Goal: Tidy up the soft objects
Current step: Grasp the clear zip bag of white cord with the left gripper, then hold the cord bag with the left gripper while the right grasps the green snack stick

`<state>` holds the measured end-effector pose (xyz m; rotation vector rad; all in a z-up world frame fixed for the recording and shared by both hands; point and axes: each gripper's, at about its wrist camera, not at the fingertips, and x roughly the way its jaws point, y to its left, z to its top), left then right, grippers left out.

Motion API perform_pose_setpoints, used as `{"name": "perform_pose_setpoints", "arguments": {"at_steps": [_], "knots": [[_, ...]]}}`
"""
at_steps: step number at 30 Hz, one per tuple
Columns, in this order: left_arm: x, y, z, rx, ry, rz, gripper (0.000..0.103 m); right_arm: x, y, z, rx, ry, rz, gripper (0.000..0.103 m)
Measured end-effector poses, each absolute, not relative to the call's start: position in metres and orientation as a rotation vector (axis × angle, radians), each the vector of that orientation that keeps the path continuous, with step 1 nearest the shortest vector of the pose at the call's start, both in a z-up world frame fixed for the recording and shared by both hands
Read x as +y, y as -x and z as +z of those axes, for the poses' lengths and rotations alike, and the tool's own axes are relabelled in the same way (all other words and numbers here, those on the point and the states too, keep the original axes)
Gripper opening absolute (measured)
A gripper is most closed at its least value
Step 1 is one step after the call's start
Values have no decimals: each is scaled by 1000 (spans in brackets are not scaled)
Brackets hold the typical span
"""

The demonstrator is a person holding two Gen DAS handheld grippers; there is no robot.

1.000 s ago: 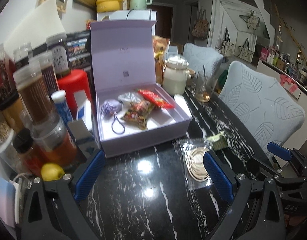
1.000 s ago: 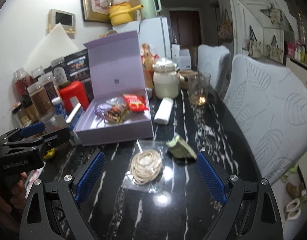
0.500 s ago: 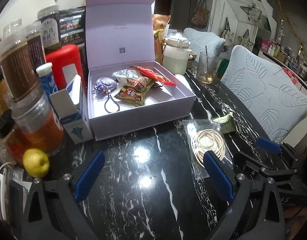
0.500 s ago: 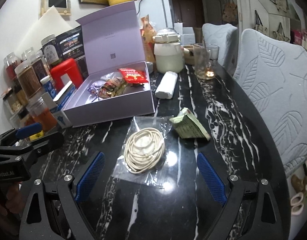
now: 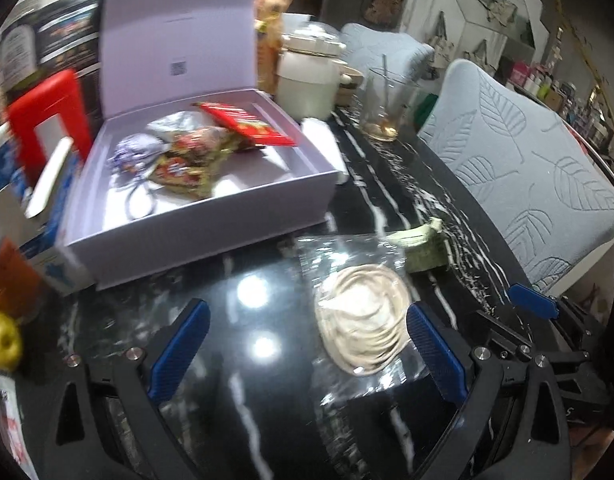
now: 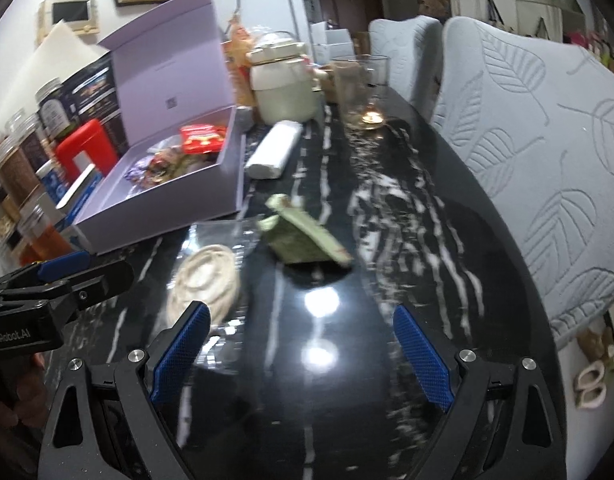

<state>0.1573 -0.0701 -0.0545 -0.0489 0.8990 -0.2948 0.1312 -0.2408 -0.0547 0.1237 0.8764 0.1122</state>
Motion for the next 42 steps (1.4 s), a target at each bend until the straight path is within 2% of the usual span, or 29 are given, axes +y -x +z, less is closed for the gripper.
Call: {"name": "perform_pose_setpoints", "arguments": {"at_steps": [7,22,32,39,42], "knots": [[-102,-174,-67,960,73,-346,100,-271,-139,-59,876,-148,106,94],[-115,-193,-97,1060,66,-272,100,-303,-156,-63,883,-154,137,94],[-132,-183,-103,1009,-90,-221,100,-303,-167,-64,872,-123,172,94],[-118,-179,-95,973,-55,-251,62,-299,-174,-69,891,-148,224,94],[-111,-177,-91,954,-23,-276,57,-292,-180,-68,891,-118,246,94]]}}
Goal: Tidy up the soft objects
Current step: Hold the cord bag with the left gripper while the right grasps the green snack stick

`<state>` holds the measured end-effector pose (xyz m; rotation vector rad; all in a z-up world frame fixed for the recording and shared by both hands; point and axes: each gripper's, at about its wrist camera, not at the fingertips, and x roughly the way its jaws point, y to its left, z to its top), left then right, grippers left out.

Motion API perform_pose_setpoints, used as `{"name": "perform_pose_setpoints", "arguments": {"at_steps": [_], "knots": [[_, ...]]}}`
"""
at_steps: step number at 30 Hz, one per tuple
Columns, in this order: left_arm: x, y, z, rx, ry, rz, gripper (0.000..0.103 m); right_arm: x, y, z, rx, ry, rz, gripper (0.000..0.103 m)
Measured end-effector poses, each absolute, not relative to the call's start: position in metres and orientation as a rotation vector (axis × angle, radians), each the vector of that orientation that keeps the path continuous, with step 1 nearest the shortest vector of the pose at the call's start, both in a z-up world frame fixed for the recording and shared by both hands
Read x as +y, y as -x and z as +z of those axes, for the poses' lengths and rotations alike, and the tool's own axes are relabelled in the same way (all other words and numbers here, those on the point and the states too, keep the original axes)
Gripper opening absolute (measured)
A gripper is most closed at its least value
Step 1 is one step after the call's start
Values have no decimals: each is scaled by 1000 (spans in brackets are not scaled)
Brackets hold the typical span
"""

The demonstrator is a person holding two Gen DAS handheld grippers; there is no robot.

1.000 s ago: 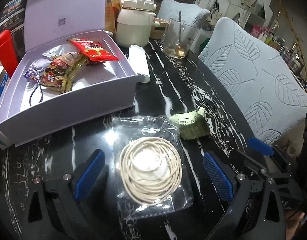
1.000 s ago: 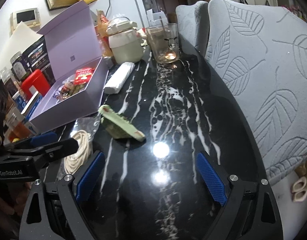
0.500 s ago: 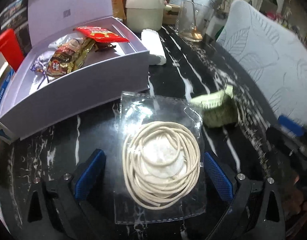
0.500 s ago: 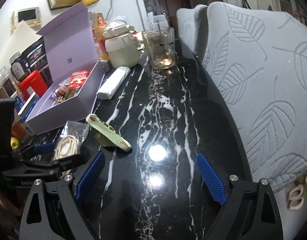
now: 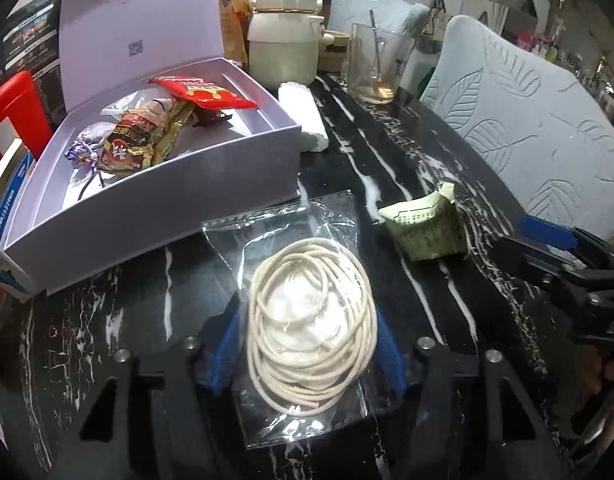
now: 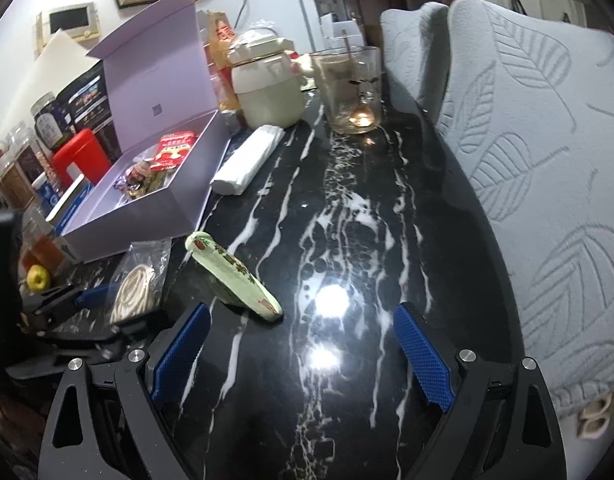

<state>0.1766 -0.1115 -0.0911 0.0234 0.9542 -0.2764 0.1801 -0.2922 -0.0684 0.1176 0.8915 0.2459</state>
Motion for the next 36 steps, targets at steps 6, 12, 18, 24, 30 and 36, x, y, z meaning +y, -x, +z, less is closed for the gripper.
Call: {"name": "perform_pose_setpoints", "arguments": {"at_steps": [6,12,18,24,30,36], "knots": [[-103,-174,-85,950,29,-300,56,-280,-198,-73,904,-89,296,91],[-95,-177,-82,947,42,-288,56,-265,-216,-82,948,-93,351,66],[-86,-175,-81,941,66,-271,56,-257,-219,-88,972,-137,392,32],[-85,-166,-77,925,48,-269,56,-254,-206,-80,944,-119,357,19],[-84,-156,-72,918,51,-285,56,-262,-183,-75,941,-162,307,19],[-82,-142,-68,912,32,-281,56,-265,-158,-72,945,-196,264,19]]}}
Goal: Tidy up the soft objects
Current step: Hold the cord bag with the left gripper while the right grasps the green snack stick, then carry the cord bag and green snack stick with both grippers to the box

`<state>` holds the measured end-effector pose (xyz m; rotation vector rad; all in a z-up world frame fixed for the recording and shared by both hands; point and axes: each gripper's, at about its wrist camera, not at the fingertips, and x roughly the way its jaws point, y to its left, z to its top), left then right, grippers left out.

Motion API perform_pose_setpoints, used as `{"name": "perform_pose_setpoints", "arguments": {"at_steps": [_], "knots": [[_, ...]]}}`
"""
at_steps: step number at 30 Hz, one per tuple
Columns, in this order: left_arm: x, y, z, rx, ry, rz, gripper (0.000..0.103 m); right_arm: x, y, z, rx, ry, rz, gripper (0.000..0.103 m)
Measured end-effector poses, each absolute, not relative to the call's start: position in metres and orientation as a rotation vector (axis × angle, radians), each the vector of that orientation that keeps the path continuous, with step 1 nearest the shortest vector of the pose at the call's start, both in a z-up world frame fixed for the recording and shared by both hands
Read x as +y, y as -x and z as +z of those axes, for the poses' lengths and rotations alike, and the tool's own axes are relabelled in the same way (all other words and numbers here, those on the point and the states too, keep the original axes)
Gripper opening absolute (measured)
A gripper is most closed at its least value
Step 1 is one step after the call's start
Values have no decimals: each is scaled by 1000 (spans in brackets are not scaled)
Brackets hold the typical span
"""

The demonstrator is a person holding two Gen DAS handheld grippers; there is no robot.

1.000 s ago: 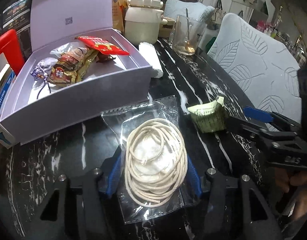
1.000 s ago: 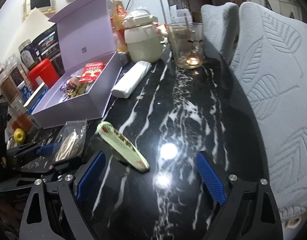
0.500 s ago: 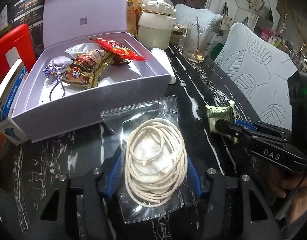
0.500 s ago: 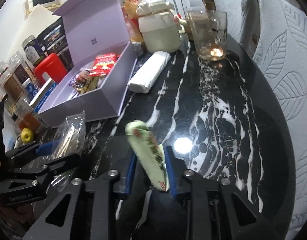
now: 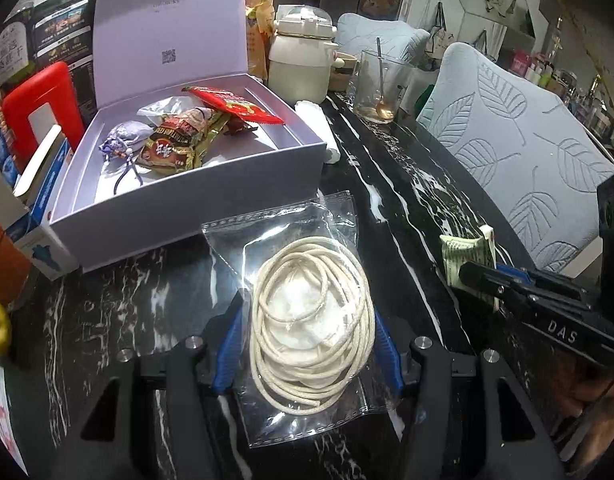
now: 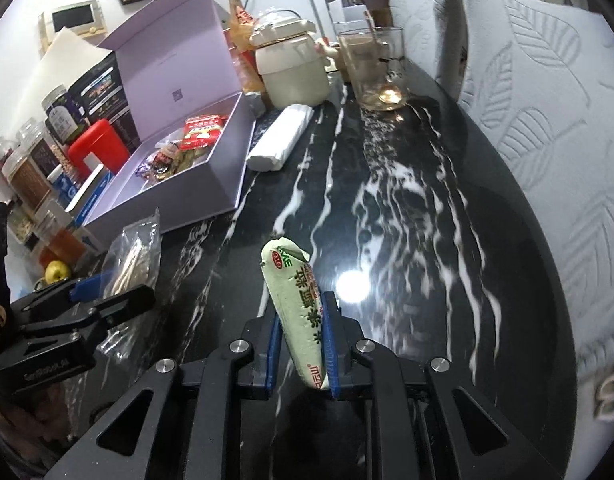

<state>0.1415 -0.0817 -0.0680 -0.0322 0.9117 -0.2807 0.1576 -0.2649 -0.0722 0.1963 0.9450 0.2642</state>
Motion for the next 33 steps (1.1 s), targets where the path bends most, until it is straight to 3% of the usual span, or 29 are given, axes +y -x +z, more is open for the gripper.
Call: {"name": "perform_pose_setpoints", "arguments": {"at_steps": [33], "knots": [[13,-33,-30,782,130,-128,56,-149,-61,-35,842,-172,528,19]]}}
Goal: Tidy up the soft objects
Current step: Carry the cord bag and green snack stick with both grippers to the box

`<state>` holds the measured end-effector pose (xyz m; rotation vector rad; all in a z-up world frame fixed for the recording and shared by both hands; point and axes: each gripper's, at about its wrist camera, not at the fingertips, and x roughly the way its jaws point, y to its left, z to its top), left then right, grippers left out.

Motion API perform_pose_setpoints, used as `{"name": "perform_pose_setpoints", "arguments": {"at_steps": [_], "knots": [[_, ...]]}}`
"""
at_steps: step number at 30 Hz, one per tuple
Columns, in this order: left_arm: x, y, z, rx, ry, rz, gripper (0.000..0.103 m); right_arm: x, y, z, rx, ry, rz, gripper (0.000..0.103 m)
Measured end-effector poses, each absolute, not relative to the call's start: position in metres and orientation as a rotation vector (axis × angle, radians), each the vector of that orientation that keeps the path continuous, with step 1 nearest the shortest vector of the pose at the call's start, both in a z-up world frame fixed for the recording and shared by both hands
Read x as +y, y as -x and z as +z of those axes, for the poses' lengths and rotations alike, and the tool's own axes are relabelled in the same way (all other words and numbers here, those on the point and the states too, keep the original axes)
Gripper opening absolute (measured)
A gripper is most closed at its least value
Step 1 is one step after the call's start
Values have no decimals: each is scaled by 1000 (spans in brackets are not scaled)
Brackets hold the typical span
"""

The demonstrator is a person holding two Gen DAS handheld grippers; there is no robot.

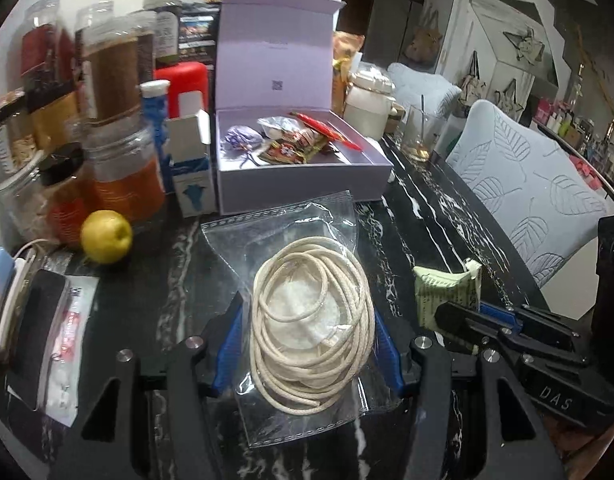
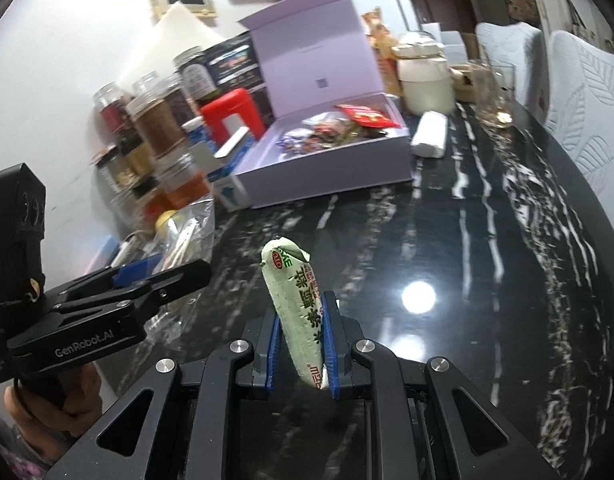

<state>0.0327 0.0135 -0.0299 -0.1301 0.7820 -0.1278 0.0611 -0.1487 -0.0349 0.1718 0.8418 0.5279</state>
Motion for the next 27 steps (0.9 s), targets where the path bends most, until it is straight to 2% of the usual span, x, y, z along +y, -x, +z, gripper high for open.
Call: {"name": "perform_pose_setpoints", "arguments": {"at_steps": [12,27], "knots": [[37,-37,-2,717,160,-136,56,-119,-68,-6,786,-150,590,19],[43,-109,31,649,157,-181,56,-96,-133,29,726,-89,640,19]]}}
